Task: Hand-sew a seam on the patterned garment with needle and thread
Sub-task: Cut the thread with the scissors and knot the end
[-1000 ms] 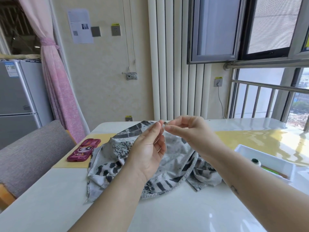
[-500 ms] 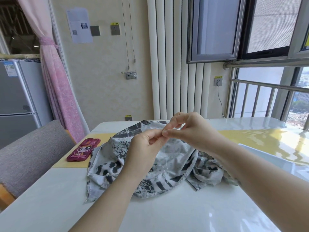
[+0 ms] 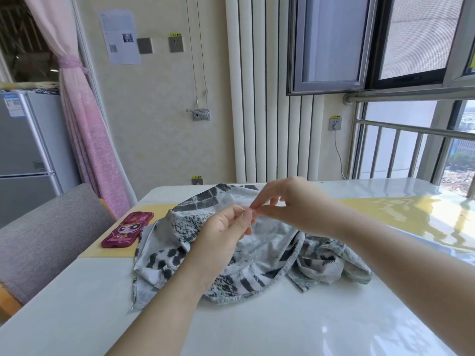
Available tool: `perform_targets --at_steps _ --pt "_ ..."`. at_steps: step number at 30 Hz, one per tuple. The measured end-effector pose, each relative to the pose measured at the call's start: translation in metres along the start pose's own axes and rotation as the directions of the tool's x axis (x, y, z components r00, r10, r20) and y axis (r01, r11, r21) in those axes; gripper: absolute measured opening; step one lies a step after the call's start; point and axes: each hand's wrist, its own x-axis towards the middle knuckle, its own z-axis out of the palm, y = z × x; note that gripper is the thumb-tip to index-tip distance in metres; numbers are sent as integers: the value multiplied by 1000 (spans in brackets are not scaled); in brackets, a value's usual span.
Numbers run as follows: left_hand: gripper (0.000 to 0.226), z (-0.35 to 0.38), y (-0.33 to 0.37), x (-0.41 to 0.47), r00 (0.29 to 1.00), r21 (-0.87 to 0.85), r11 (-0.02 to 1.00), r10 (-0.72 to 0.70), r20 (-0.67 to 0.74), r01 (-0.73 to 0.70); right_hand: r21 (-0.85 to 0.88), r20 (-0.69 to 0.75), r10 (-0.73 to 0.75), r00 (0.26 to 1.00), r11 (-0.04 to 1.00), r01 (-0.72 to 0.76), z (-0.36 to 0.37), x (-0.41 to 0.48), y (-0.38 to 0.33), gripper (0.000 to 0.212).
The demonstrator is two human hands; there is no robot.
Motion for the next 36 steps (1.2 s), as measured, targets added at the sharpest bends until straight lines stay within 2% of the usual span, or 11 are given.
perform_targets --at_steps 6,11,16,21,26,30,33,36 --pt "30 -7 -5 3 999 90 996 -6 39 3 -246 35 -133 991 960 137 -4 1 -6 16" --pt "21 -10 -7 5 998 145 989 -18 58 9 -463 100 -216 971 854 238 -4 0 -10 21" --pt "16 -10 -8 8 998 237 971 -16 56 3 -545 111 -300 948 779 310 -1 -3 -11 19" --pt "38 -8 -9 7 997 270 963 -36 75 14 -634 95 -392 915 685 359 12 -2 -2 8" --pt "18 -9 -13 5 994 307 950 -78 72 52 -601 82 -450 889 689 404 20 -5 8 5" --pt "18 -11 -14 7 984 298 951 -122 130 78 -558 79 -438 896 725 404 23 -6 14 8" --pt "18 -11 -13 7 971 247 963 -157 179 110 -532 62 -404 913 760 372 23 -7 17 13" --pt "16 -10 -12 6 956 101 979 -194 220 176 -413 17 -317 948 862 295 24 -9 19 11"
